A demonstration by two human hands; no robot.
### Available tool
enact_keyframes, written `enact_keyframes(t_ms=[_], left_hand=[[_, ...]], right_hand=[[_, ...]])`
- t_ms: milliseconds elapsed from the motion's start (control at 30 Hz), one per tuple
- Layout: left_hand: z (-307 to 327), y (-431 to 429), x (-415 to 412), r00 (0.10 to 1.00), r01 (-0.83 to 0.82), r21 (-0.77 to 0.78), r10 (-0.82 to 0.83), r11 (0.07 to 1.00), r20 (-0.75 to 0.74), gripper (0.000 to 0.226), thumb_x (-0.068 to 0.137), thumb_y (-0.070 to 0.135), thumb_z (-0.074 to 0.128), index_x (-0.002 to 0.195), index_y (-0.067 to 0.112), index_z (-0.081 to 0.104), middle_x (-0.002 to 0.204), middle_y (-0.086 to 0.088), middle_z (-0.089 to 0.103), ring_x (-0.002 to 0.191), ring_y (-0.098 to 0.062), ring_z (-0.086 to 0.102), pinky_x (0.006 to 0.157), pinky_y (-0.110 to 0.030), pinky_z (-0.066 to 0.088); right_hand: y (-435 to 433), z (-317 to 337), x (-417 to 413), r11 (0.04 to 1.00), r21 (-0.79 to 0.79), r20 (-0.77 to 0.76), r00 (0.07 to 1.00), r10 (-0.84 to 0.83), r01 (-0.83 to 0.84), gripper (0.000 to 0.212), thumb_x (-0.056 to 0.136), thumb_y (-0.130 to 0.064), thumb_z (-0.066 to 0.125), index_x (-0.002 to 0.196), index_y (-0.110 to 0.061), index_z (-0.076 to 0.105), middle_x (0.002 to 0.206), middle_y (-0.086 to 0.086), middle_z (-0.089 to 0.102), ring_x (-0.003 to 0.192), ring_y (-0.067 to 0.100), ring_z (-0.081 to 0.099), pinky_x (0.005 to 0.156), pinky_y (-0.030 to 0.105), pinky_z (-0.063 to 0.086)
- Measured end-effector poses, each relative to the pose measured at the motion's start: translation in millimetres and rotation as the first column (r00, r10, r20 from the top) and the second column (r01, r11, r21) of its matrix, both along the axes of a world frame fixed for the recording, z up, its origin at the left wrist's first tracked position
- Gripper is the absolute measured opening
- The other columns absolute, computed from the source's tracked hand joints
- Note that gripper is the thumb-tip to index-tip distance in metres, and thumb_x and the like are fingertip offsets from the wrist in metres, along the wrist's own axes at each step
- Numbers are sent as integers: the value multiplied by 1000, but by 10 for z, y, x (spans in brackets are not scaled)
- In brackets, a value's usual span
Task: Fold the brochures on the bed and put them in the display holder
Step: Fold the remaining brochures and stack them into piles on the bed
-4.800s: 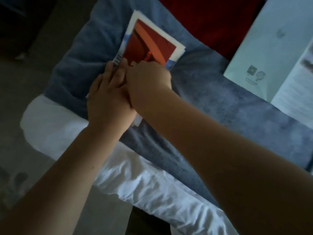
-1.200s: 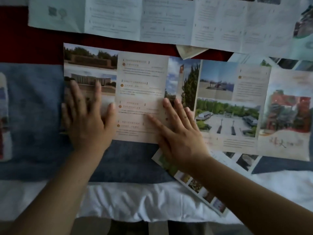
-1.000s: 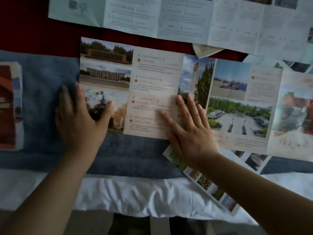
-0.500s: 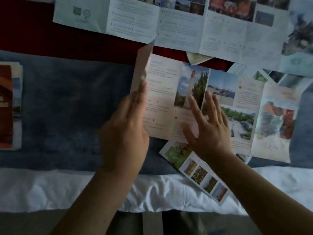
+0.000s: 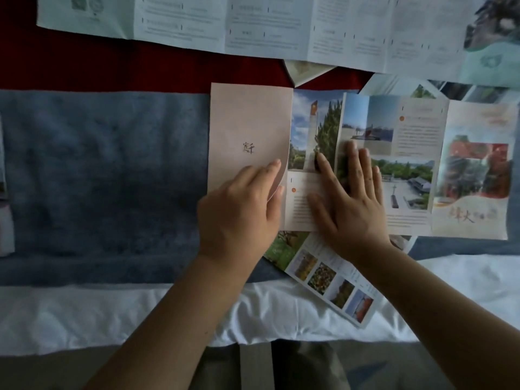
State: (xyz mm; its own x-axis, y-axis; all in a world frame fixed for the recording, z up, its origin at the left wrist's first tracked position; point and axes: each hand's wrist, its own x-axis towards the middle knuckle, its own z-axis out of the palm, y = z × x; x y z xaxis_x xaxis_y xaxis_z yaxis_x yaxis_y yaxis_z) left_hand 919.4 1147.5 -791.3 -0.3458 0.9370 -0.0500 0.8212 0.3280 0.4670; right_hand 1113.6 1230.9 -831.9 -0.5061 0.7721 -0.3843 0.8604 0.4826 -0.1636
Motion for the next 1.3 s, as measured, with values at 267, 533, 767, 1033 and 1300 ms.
enact_keyframes(t_ms=[267,533,767,1033,1300], left_hand=[[-21,-50,-4,995,74,-398,-93,914,-29,97,88,91,12,161,31,31,172,-4,17,158,-35,11,122,-58,19],[-235,-62,109,998,53,-459,-30,887,56,113,70,102,8,158,39,-26,164,-9,-39,151,-41,-32,120,-69,-10],[-388,-146,-13,992,-119,-417,120,901,-25,103,85,91,28,160,39,-19,165,-15,-35,151,-42,-32,119,-67,-15],[-450,-609,-882,967,-245,-396,192,885,-169,93,91,86,21,162,37,-14,170,-18,-21,156,-43,-16,118,-74,3],[-470,-1195,-1843,895,-425,-362,325,830,-305,107,84,92,28,165,30,-6,171,-22,-9,158,-43,-4,118,-73,10]], right_hand=[[29,4,20,1000,-5,-78,997,-16,16,69,103,-64,28,163,-40,6,172,5,-9,158,25,-13,128,48,2],[451,101,209,974,43,-83,972,-220,224,66,99,-60,43,159,-43,21,171,-2,2,157,27,0,124,54,9],[343,-25,-79,989,44,-81,987,-139,143,68,103,-62,22,163,-41,-1,171,5,-14,158,26,-14,128,49,0],[-78,44,-1085,999,-37,-52,998,33,-35,72,101,-70,18,161,-42,-9,170,6,-20,156,26,-20,128,45,-2],[-19,86,-1605,951,-53,-107,949,296,-303,66,104,-59,29,163,-42,3,172,4,-13,157,25,-18,128,48,-2]])
